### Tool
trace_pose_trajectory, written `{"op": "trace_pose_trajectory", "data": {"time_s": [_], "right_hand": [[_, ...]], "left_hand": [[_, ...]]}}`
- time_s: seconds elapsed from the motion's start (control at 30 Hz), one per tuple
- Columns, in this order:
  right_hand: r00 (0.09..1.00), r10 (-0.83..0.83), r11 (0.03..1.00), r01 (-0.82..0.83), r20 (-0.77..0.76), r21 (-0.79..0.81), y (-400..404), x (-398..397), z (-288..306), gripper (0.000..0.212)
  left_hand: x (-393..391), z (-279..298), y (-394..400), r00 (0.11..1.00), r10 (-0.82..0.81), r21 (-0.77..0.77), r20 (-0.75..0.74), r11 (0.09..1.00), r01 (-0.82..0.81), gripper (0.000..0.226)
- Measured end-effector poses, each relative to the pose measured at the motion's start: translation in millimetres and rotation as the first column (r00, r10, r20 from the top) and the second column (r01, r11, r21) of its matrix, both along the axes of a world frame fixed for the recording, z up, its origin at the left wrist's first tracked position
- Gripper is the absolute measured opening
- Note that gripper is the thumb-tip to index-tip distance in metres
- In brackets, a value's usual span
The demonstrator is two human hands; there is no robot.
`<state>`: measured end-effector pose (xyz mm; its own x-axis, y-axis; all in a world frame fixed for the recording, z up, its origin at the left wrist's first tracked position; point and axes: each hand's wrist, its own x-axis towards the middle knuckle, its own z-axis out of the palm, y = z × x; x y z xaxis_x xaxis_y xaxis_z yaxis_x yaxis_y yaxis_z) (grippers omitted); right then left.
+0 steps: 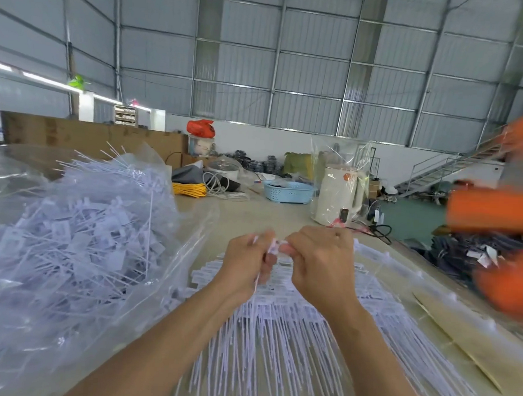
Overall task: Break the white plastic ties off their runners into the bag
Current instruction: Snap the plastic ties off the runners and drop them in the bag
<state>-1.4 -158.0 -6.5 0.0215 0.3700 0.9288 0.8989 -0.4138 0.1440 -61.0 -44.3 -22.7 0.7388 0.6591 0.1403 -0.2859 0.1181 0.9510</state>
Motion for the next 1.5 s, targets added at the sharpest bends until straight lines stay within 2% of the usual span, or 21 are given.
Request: {"op": "trace_pose_trajectory", "data": {"time_s": [0.07, 0.13, 0.23, 0.33, 0.4, 0.47, 0.57, 0.6, 0.67, 0.73, 0.8, 0.87, 0.93, 1.0, 1.07, 1.13, 1.23, 1.33, 1.4, 1.43, 1.5], "right_hand": [[0.996, 0.088, 0.984, -0.092, 0.031, 0.152, -0.3, -6.8, 10.6, 0.026], [0.991, 0.122, 0.962, -0.13, 0.051, 0.241, 0.4, -10.6, 18.4, 0.03], [0.998, 0.066, 0.965, -0.064, 0.0, 0.253, -1.8, -2.3, 12.1, 0.027], [0.999, 0.041, 0.963, -0.03, -0.036, 0.267, -8.8, 10.0, 3.9, 0.027], [0.997, 0.057, 0.964, -0.041, -0.053, 0.263, -9.9, 12.0, 3.2, 0.03], [0.997, 0.064, 0.967, -0.05, -0.049, 0.251, -7.3, 9.9, 2.3, 0.03], [0.996, 0.083, 0.971, -0.078, -0.012, 0.227, -4.2, 7.2, 1.7, 0.03], [0.996, 0.087, 0.971, -0.084, 0.0, 0.223, -3.7, 7.0, 1.9, 0.03], [0.996, 0.086, 0.973, -0.085, 0.005, 0.215, -2.3, 7.2, 1.3, 0.03], [0.997, 0.082, 0.976, -0.079, -0.005, 0.201, -1.7, 8.3, -0.4, 0.031], [0.996, 0.088, 0.981, -0.082, -0.026, 0.178, -1.6, 8.7, -1.8, 0.029], [0.995, 0.096, 0.984, -0.09, -0.031, 0.155, -1.2, 8.3, -2.7, 0.028], [0.994, 0.101, 0.986, -0.095, -0.033, 0.138, -0.8, 8.3, -2.7, 0.029], [0.992, 0.111, 0.988, -0.105, -0.056, 0.114, -0.4, 8.1, -1.8, 0.032], [0.986, 0.136, 0.989, -0.129, -0.093, 0.078, -0.5, 6.4, 0.2, 0.033], [0.978, 0.16, 0.987, -0.156, -0.136, 0.039, -1.4, 4.9, 2.0, 0.032], [0.974, 0.148, 0.989, -0.147, -0.169, 0.018, -5.4, 7.5, 4.7, 0.028], [0.97, 0.168, 0.986, -0.163, -0.176, 0.042, -13.3, 13.1, 13.3, 0.019], [0.954, 0.233, 0.972, -0.226, -0.189, 0.06, -17.7, 13.1, 27.0, 0.023], [0.941, 0.273, 0.962, -0.264, -0.199, 0.071, -19.3, 10.0, 36.1, 0.027], [0.917, 0.356, 0.934, -0.343, -0.178, 0.104, -22.6, -2.1, 56.7, 0.031]], "left_hand": [[-2.6, -2.6, 7.3, 0.995, 0.035, -0.156, -0.093, 0.987, -0.049, 0.032], [-8.6, 2.5, 7.6, 0.997, 0.067, -0.157, -0.032, 0.985, -0.072, 0.027], [-25.0, 31.9, -16.3, 0.962, 0.069, 0.055, 0.265, 0.995, -0.087, 0.028], [-57.9, 73.8, -51.5, 0.836, -0.019, 0.349, 0.548, 0.914, -0.208, 0.029], [-90.8, 97.9, -56.5, 0.712, -0.075, 0.512, 0.698, 0.747, -0.424, 0.019], [-119.0, 115.3, -38.0, 0.666, -0.057, 0.6, 0.744, 0.494, -0.629, 0.012], [-135.1, 127.9, 18.4, 0.708, 0.494, 0.763, 0.504, 0.129, -0.633, 0.025], [-135.1, 125.0, 39.1, 0.667, 0.671, 0.85, 0.325, 0.102, -0.517, 0.031], [-133.0, 110.4, 73.4, 0.65, 0.757, 0.924, -0.056, 0.286, -0.253, 0.041], [-128.6, 90.0, 94.2, 0.681, 0.623, 0.845, -0.384, 0.534, -0.012, 0.037], [-125.0, 74.1, 105.8, 0.643, 0.526, 0.76, -0.556, 0.635, 0.137, 0.039], [-124.0, 71.0, 106.3, 0.618, 0.528, 0.749, -0.582, 0.645, 0.153, 0.043], [-122.3, 77.2, 99.5, 0.571, 0.636, 0.828, -0.52, 0.538, 0.155, 0.045], [-119.6, 87.5, 82.2, 0.565, 0.762, 0.936, -0.315, 0.348, 0.051, 0.045], [-111.8, 93.5, 51.0, 0.714, 0.7, 0.954, 0.026, 0.195, -0.226, 0.033], [-99.6, 92.4, 14.6, 0.884, 0.422, 0.906, 0.202, 0.263, -0.332, 0.016], [-65.6, 64.0, -17.7, 0.991, 0.118, 0.837, 0.068, 0.534, -0.121, 0.024], [-28.3, 15.8, -9.5, 0.974, 0.225, 0.701, 0.02, 0.691, -0.174, 0.034], [-12.2, -16.6, 7.4, 0.963, 0.229, 0.572, -0.141, 0.813, -0.11, 0.028], [-7.2, -31.9, 15.7, 0.939, 0.221, 0.574, -0.262, 0.818, -0.032, 0.019], [-3.3, -54.7, 29.4, 0.866, 0.28, 0.714, -0.415, 0.689, 0.119, 0.013]]}}
